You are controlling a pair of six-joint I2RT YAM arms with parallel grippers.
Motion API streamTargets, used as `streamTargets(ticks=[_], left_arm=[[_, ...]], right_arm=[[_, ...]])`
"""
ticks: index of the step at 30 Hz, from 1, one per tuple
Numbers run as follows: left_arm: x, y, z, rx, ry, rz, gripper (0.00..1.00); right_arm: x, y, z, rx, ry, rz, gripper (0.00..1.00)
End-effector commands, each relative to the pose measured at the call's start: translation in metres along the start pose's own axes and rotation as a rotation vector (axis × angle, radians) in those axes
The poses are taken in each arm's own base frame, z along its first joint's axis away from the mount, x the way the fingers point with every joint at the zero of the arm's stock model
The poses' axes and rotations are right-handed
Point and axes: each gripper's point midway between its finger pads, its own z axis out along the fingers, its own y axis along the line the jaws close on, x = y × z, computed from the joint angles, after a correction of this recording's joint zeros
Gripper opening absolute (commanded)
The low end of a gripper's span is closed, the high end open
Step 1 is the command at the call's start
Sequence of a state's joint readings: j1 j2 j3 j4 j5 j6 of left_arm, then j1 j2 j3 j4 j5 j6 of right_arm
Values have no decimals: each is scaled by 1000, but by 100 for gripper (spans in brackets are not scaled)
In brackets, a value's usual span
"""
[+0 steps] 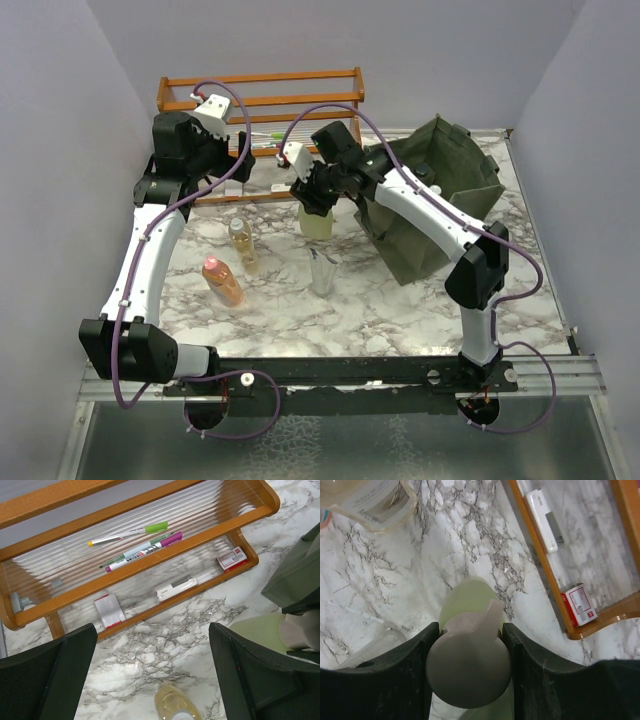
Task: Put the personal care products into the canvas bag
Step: Pick up the care product from the center of the board, then place the care product in the canvas bag.
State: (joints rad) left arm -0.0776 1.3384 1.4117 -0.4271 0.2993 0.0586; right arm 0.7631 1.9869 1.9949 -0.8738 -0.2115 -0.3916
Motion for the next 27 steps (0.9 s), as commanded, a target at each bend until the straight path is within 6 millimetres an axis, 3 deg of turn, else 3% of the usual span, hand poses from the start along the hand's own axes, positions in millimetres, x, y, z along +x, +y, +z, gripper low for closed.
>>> streamTargets(ticks=[1, 9, 16, 21, 27], left_arm=[[-13, 0, -6, 0, -56, 12, 96], [-3, -6, 5, 52, -43, 10, 95], [1, -11, 15, 98, -34, 5, 93], [8, -18, 25, 151, -19, 4, 91], [16, -35, 37, 226, 8, 3, 89]], right_arm=[[-76, -25, -76, 153, -227, -102, 1], [-122, -37, -153, 274, -385, -165, 1], [-149, -40, -230, 385, -510, -206, 1], [-159, -47, -278, 474, -572, -214, 1], [-151, -67, -328, 585, -611, -189, 1]])
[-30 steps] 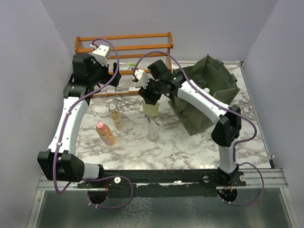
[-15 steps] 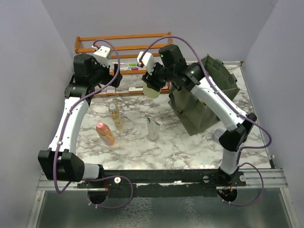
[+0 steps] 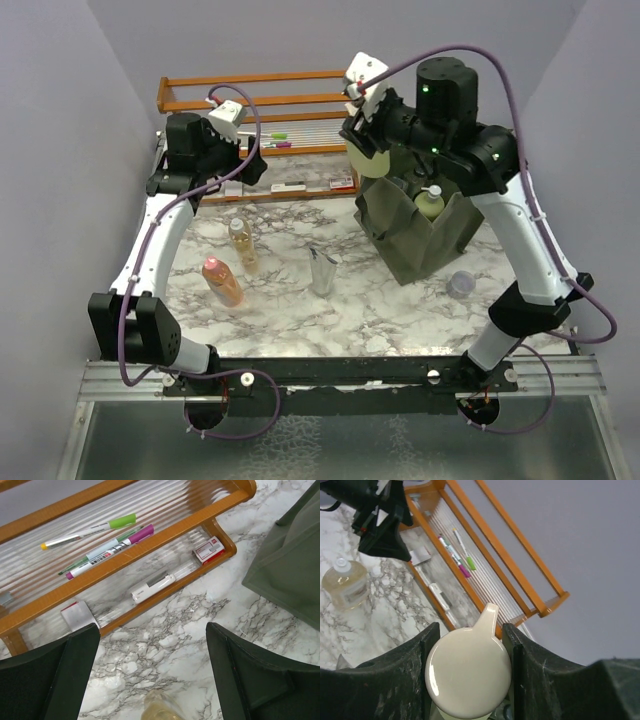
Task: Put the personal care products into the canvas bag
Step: Place the care product in the canvas bag.
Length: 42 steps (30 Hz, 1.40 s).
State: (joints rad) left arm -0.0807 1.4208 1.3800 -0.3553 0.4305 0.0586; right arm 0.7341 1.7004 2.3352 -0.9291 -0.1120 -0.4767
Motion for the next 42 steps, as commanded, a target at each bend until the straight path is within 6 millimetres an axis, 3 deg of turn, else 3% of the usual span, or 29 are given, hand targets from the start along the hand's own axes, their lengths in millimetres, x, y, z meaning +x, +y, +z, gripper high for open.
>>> streamTargets(ticks=[1, 8, 16, 24, 30, 36, 42], left_arm=[[-3, -22, 11, 104, -15, 27, 89], [-7, -66, 23, 225, -15, 101, 89], [-10, -148, 34, 453, -8, 213, 89], [-1, -209, 53, 621, 10, 252, 88], [6, -237, 81, 664, 14, 266, 83], [10, -261, 91, 720, 19, 233, 75], [12, -263, 91, 714, 23, 236, 52]], right_arm=[[-49, -66, -66, 240, -156, -47, 1], [-28, -99, -97, 342, -116, -28, 1], [11, -114, -99, 389, -35, 24, 1], [53, -123, -100, 370, 21, 103, 1], [78, -122, -99, 330, 37, 159, 1], [98, -112, -93, 288, 68, 196, 1], [107, -103, -97, 256, 70, 225, 1]])
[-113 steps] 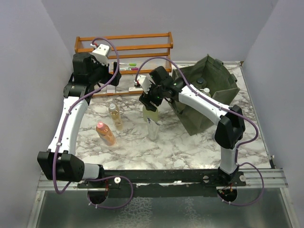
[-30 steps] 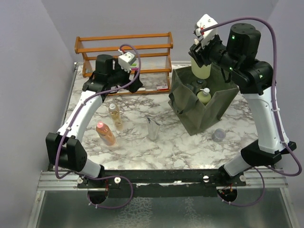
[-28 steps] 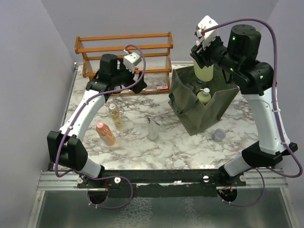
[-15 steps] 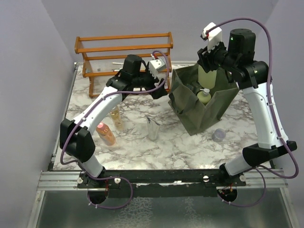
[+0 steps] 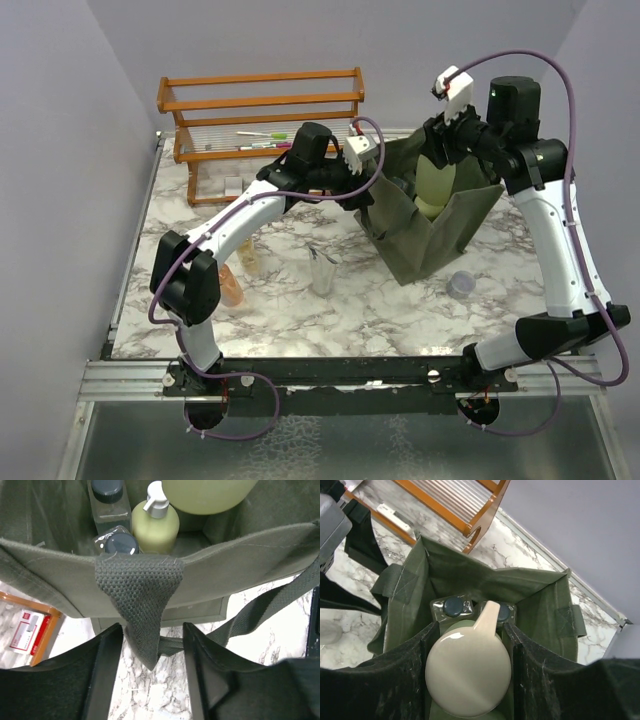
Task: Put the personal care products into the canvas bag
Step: Place the care product in the canvas bag.
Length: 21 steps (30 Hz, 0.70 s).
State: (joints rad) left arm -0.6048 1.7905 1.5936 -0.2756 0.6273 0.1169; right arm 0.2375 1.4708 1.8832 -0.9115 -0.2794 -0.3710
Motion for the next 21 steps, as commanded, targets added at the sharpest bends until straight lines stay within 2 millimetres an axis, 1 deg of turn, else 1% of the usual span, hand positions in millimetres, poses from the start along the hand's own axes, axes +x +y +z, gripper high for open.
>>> streamTargets(ticks=[1, 4, 7, 10, 14, 15, 21], left_arm=[[-27, -7, -4, 17, -67, 43, 48], [-26, -6, -6, 8, -60, 56, 38], [-26, -5, -8, -5, -53, 71, 26], [-27, -5, -12, -17, -49, 89, 14], [-26, -4, -16, -27, -37, 110, 2], [-25, -4, -16, -29, -33, 114, 0], [-25, -4, -20, -35, -22, 141, 0]], right_arm=[[-54, -5, -33, 21, -225, -47, 1], [-50, 1, -32, -18, -228, -31, 1], [-45, 5, -28, -49, -224, -17, 1], [-39, 11, -22, -83, -224, -3, 1], [-33, 18, -12, -131, -221, 15, 1], [-33, 20, -10, -147, -223, 16, 1], [-25, 30, 8, -218, -229, 47, 1]])
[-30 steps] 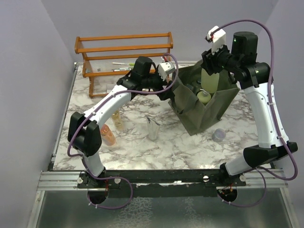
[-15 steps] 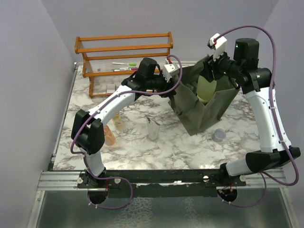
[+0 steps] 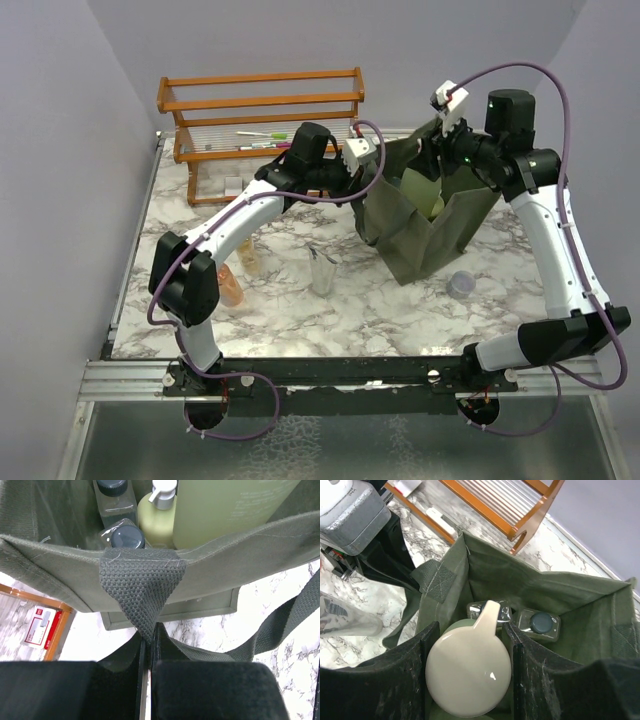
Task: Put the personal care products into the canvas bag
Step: Place the care product in the canvas bag.
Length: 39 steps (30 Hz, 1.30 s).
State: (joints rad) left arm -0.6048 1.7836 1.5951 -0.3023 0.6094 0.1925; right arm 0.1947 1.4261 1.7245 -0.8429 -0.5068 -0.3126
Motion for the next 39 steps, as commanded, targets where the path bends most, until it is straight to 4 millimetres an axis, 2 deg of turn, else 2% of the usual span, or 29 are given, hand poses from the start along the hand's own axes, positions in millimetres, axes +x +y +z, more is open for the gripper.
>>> streamTargets(ticks=[1, 20, 27, 39], left_arm=[[-28, -5, -17, -22, -37, 74, 0], [-31, -10, -23, -11, -23, 89, 0], [-31, -10, -24, -9, -13, 97, 0], [-29, -8, -26, -17, 2, 108, 0]], right_arm=[[-42, 3, 5, -54, -179, -56, 1], [3, 3, 58, -105, -137, -11, 1], [22, 9, 79, -121, -110, -10, 1], [53, 16, 104, -126, -62, -24, 1]])
